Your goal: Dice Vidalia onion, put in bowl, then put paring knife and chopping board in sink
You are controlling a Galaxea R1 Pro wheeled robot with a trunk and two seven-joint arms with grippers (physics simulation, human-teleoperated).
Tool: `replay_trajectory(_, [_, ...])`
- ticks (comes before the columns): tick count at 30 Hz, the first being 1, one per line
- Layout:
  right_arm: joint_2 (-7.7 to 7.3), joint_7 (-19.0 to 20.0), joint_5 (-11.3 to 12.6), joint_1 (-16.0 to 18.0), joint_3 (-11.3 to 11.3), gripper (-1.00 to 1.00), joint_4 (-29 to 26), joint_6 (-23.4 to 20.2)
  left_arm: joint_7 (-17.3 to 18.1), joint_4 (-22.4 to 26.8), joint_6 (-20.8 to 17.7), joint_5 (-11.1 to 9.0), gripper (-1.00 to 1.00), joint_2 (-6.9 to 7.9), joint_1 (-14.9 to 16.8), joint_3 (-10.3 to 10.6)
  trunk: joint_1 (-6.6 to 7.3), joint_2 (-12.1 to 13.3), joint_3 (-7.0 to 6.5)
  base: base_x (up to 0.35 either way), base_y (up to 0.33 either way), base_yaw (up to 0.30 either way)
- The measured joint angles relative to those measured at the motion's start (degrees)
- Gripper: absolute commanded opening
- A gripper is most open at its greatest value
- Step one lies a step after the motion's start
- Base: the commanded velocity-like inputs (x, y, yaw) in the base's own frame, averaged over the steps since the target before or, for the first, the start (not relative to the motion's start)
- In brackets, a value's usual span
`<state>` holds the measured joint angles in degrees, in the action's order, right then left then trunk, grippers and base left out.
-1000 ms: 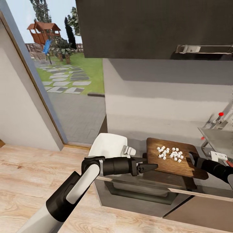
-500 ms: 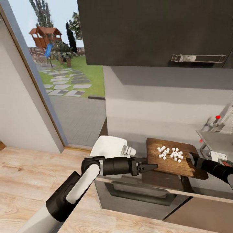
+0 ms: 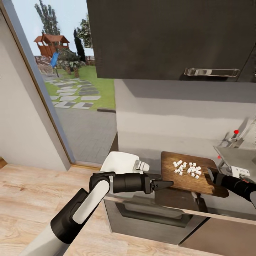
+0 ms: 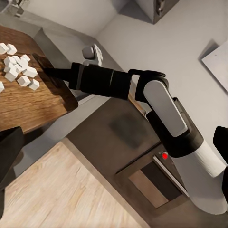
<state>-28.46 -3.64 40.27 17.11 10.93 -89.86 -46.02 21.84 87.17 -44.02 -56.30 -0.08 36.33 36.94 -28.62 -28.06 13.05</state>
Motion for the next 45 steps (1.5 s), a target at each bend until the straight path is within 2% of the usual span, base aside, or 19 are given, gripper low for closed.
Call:
replay_trajectory(3, [0.00,0.00,-0.01,0.02,-0.06,-1.00,0.00,0.00,0.00,0.01,0.00,0.00,1.00,0.00,0.00,0.00,0.66,1.21,-0.83,0.000,0.000,0.000])
replay_trajectory(8, [0.00,0.00,-0.04,-0.02,0.00,-1.00,0.00,0.01,0.20,-0.05,-0.12,-0.05,1.00,0.20,-0.01,-0.30,0.66,1.23,-1.26,0.000,0.000,0.000])
replay_trajectory(12, [0.00,-0.01,-0.04,0.00,0.03,-1.00,0.00,0.01,3.97,0.05,-5.24,-2.80,1.00,0.89,-0.01,-0.94,0.66,1.23,-1.31,0.000,0.000,0.000])
replay_trajectory(14, [0.00,0.00,-0.04,0.03,0.03,-1.00,0.00,0.00,7.63,0.15,-7.10,-4.00,1.00,2.34,-0.01,-2.60,0.66,1.23,-1.32,0.000,0.000,0.000])
replay_trajectory(16, [0.00,-0.01,-0.05,0.00,0.03,-1.00,0.00,-0.02,12.00,0.23,-7.85,-4.51,1.00,4.94,-0.01,-5.40,0.66,1.23,-1.32,0.000,0.000,0.000])
replay_trajectory(17, [0.00,0.00,-0.08,0.00,0.03,-1.00,0.00,-0.03,15.35,0.27,-8.08,-4.71,1.00,6.90,0.00,-7.23,0.66,1.23,-1.32,0.000,0.000,0.000])
replay_trajectory(18, [0.00,0.00,-0.06,0.02,0.04,-1.00,0.00,-0.01,16.56,0.29,-8.13,-4.71,1.00,7.57,-0.01,-7.79,0.66,1.23,-1.32,0.000,0.000,0.000])
replay_trajectory(19, [0.00,0.00,-0.06,0.01,0.03,-1.00,0.01,-0.03,19.88,0.38,-8.27,-4.80,1.00,9.05,-0.01,-8.71,0.66,1.23,-1.32,0.000,0.000,0.000])
replay_trajectory(23, [0.00,-0.01,-0.07,-0.02,0.04,-1.00,0.00,0.00,26.52,0.58,-8.37,-4.81,1.00,11.77,-0.01,-9.63,0.66,1.23,-1.32,0.000,0.000,0.000])
replay_trajectory(26, [0.00,0.01,-0.06,0.03,0.04,-1.00,0.00,0.00,31.48,0.63,-8.38,-5.04,1.00,15.77,-0.01,-10.15,0.66,1.23,-1.32,0.000,0.000,0.000])
replay_trajectory(28, [0.00,0.00,-0.06,0.01,0.03,-1.00,0.01,-0.03,34.87,0.64,-8.11,-6.87,1.00,20.50,-0.01,-11.88,0.66,1.23,-1.33,0.000,0.018,0.000])
replay_trajectory(29, [0.00,-0.01,-0.17,0.01,0.04,-1.00,0.01,-0.05,37.24,0.62,-7.63,-8.73,1.00,24.07,0.00,-12.64,0.67,1.23,-1.33,0.000,0.121,0.000])
replay_trajectory(31, [0.00,-0.01,-0.13,0.00,0.03,-1.00,0.03,-0.04,39.74,0.56,-5.93,-11.15,1.00,29.28,-0.06,-13.17,0.67,1.23,-1.33,0.000,0.210,0.000])
replay_trajectory(33, [0.00,0.00,-0.03,0.03,0.03,-1.00,0.03,-0.08,41.06,0.41,-3.11,-13.94,1.00,33.90,-0.09,-13.39,0.67,1.23,-1.33,0.000,0.268,0.000])
replay_trajectory(35, [0.00,-0.01,-0.02,-0.01,0.03,-1.00,0.03,-0.28,41.50,0.21,-0.44,-17.30,1.00,37.39,-0.11,-13.45,0.67,1.24,-1.33,0.000,0.293,0.000])
replay_trajectory(37, [0.00,0.00,0.00,0.00,0.03,-1.00,0.03,-0.39,41.60,-0.01,1.36,-19.87,1.00,39.26,-0.13,-13.51,0.67,1.24,-1.33,0.000,0.302,0.000])
replay_trajectory(39, [0.00,-0.01,-0.05,0.02,0.03,-1.00,0.03,-0.44,41.60,-0.17,2.16,-21.04,1.00,40.06,-0.12,-13.54,0.67,1.24,-1.33,0.000,0.308,0.000])
replay_trajectory(45, [0.00,-0.01,-0.13,0.00,0.03,-1.00,0.04,-0.48,41.42,-0.68,2.71,-21.66,1.00,40.59,-0.14,-13.49,0.66,1.24,-1.33,0.000,0.310,0.000])
